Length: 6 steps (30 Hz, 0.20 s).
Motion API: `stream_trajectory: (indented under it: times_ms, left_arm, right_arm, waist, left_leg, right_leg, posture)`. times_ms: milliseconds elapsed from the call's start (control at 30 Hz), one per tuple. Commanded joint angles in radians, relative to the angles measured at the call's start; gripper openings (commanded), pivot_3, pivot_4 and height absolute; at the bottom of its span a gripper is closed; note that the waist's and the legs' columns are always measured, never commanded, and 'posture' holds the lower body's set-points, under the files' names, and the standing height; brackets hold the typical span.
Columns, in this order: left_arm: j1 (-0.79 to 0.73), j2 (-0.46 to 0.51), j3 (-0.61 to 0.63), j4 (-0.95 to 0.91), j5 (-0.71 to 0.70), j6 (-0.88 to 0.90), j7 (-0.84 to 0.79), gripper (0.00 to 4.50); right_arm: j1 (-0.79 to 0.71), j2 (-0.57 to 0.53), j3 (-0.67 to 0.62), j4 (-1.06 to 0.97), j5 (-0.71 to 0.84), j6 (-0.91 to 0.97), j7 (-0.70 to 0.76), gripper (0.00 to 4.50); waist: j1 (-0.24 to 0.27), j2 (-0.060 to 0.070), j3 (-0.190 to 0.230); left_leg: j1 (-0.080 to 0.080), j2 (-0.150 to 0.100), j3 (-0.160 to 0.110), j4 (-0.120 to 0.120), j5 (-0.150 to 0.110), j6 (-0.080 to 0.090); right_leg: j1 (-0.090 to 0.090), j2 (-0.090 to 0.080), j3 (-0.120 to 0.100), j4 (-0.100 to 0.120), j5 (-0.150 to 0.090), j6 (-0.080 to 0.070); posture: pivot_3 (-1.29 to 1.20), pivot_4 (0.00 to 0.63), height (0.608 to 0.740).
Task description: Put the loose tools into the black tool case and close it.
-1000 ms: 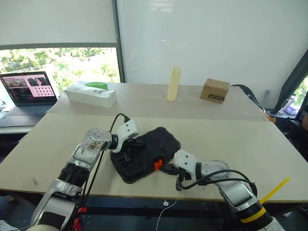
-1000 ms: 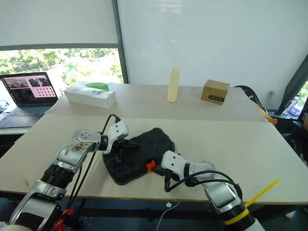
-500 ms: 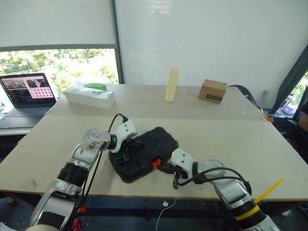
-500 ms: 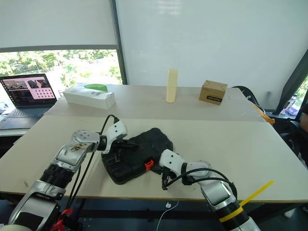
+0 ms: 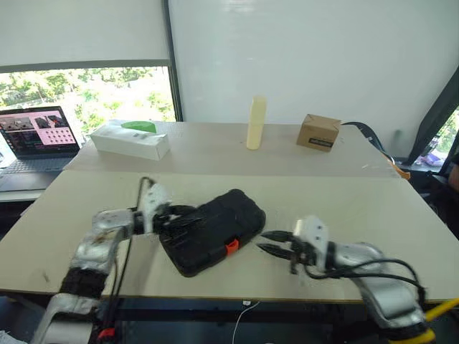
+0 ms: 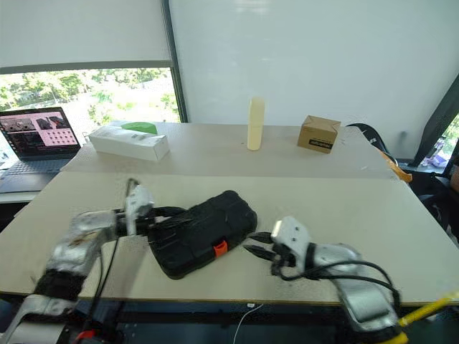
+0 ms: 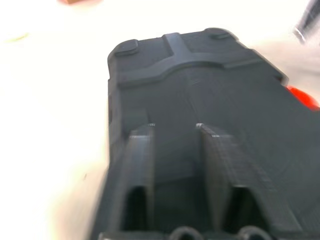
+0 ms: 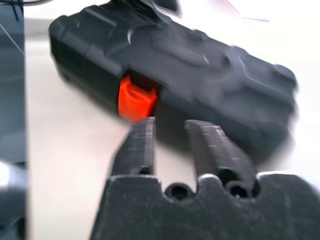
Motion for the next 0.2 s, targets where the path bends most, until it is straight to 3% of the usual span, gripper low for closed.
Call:
stream_trajectory:
  times_ms: [33, 133, 200]
  left_arm:
    - [0.099, 0.073, 0.076, 0.000, 0.008, -0.066, -0.003, 3.47]
    - [0.218, 0.137, 0.135, 0.008, 0.048, -0.166, 0.014, 4.50]
    - [0.251, 0.147, 0.157, 0.022, 0.049, -0.209, 0.026, 4.50]
  right_arm:
    - [0.061, -0.028, -0.112, 0.005, 0.039, -0.178, 0.046, 2.93]
    - [0.107, -0.062, -0.187, 0.120, 0.080, -0.350, 0.157, 3.95]
    - [0.113, -0.087, -0.215, 0.169, 0.112, -0.332, 0.184, 4.41]
  waist:
    - [0.004, 0.001, 0.001]
    - [0.008, 0.002, 0.004]
    - [0.009, 0.002, 0.005]
  left_leg:
    - [-0.001, 0.000, -0.001, 0.000, 0.000, 0.000]
    - [0.000, -0.001, -0.001, 0.000, -0.002, -0.001]
    - [0.000, -0.001, 0.000, -0.001, -0.002, -0.001]
  right_leg:
    - [0.000, 0.000, -0.002, 0.000, -0.001, 0.000]
    - [0.001, -0.002, -0.003, -0.001, -0.002, 0.001]
    - [0.001, -0.003, -0.003, -0.003, -0.002, 0.002]
  posture:
    - [0.00, 0.150, 0.740]
    - [0.00, 0.150, 0.740]
    - [0.00, 0.150, 0.740]
